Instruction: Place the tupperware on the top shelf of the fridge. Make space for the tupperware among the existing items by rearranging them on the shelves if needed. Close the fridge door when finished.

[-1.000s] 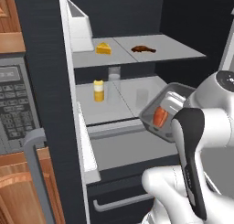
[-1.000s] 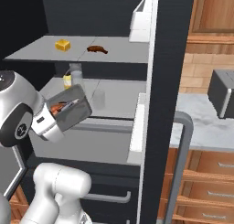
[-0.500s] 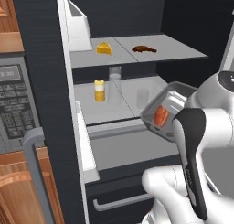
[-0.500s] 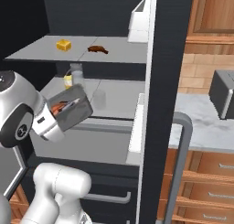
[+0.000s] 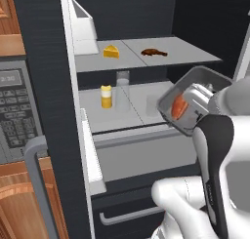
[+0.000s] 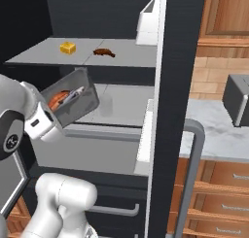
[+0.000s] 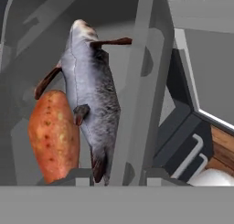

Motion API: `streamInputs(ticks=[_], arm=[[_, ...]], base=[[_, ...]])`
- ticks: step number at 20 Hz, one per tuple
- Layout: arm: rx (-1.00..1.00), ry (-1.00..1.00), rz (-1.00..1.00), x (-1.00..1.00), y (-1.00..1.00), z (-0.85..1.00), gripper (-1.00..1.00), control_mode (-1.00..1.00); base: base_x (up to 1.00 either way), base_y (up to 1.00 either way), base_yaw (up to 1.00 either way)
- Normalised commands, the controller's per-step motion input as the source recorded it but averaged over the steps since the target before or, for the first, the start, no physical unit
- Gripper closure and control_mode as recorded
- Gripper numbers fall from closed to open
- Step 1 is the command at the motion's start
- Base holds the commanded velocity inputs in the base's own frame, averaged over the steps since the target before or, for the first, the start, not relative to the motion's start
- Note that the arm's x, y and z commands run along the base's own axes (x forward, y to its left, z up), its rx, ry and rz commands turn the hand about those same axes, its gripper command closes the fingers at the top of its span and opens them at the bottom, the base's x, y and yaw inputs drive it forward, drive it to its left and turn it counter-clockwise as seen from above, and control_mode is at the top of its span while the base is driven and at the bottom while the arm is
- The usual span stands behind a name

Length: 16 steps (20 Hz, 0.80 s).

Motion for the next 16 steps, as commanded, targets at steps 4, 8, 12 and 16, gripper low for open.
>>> streamInputs(ticks=[4,8,12,16], arm=[[0.00,-0.04,-0.03,0.00,-0.13,0.76,1.00,-1.00],[0.00,-0.02,-0.04,0.06,-0.16,0.27,1.00,-1.00],[0.00,-0.04,-0.01,0.32,-0.22,0.01,1.00,-1.00],[0.00,-0.06,-0.01,0.43,-0.31,0.05,1.00,-1.00]], base=[[0.00,0.00,0.00],[0.00,0.00,0.00],[0.00,0.00,0.00],[0.00,0.00,0.00]])
